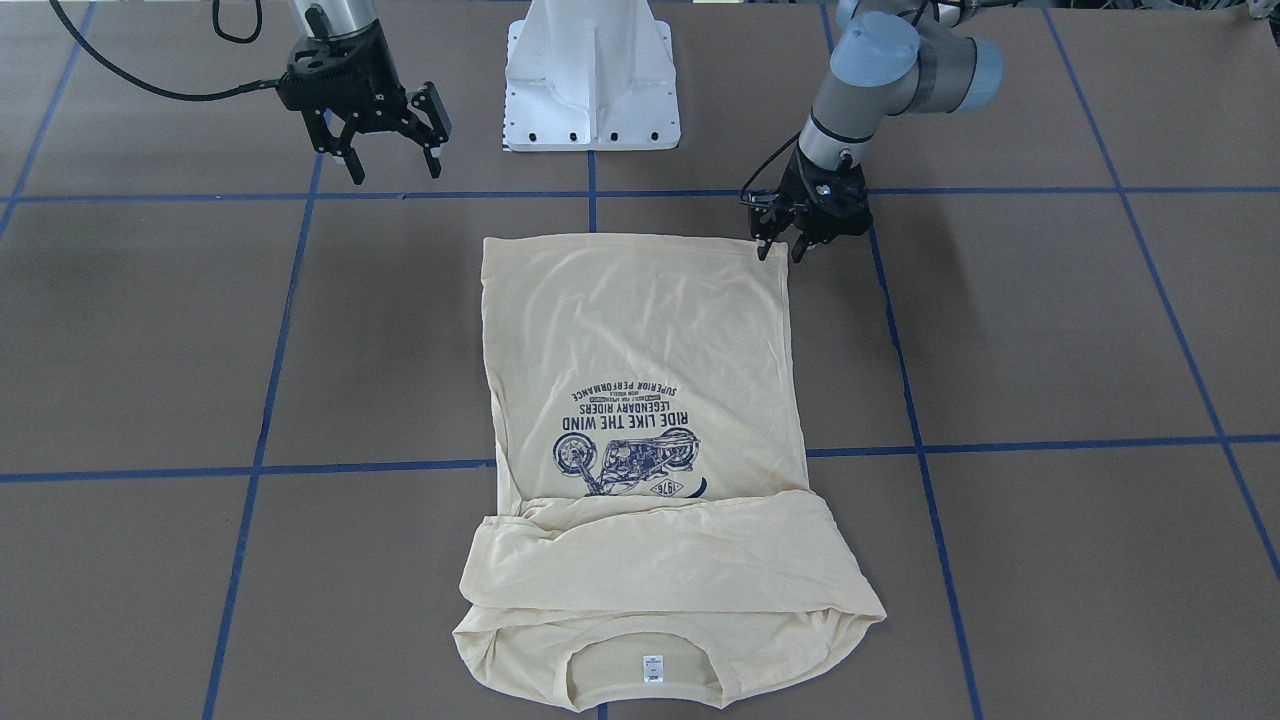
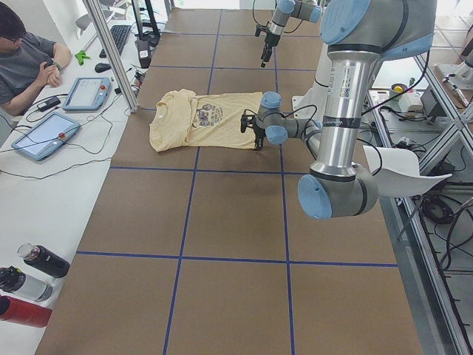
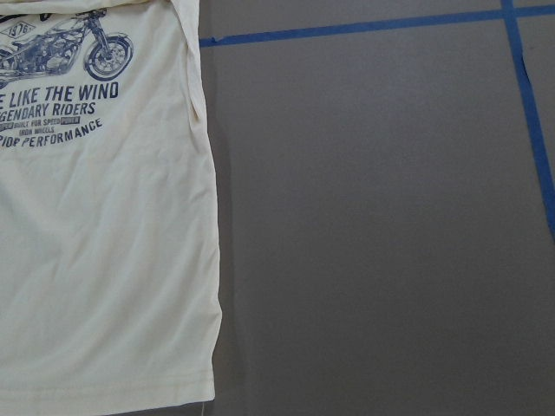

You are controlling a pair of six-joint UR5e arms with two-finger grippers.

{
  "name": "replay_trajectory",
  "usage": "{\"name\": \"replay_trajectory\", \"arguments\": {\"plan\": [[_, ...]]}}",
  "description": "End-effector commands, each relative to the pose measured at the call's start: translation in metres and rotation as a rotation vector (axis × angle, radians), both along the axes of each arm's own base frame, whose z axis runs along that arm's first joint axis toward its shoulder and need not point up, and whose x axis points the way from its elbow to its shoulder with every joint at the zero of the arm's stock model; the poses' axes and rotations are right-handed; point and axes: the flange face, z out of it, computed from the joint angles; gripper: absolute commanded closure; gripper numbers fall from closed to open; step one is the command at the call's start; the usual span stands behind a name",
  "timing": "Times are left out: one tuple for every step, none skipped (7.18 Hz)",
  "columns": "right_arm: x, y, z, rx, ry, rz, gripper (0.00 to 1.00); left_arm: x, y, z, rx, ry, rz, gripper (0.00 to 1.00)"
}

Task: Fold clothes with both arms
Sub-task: 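Position the left gripper at the hem corner while the right gripper aligns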

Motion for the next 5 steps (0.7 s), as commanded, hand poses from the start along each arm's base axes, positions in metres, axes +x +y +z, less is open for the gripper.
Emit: {"name": "replay_trajectory", "arguments": {"plan": [[0.0004,-0.0004,0.0004,0.000,0.001,0.001,0.00,-0.0001,0.0011,0.0012,-0.001,-0.003,0.002,0.63],[0.0004,-0.0004,0.0005,0.000,0.001,0.001,0.00,-0.0008,0.0013,0.0011,-0.001,-0.002,0.002,0.63],[0.0004,-0.0004,0.0005,0.000,0.001,0.001,0.00,-0.0010,0.0014,0.0006,-0.001,-0.002,0.002,0.63],[-0.0005,-0.0006,0.0017,-0.001,0.004,0.001,0.00,-0.0010,0.0014,0.0006,-0.001,-0.002,0.002,0.63],[-0.0018,-0.0002,0.0030,-0.002,0.007,-0.001,0.00,-0.0001,0.0027,0.0008,0.000,-0.003,0.004,0.63]]}}
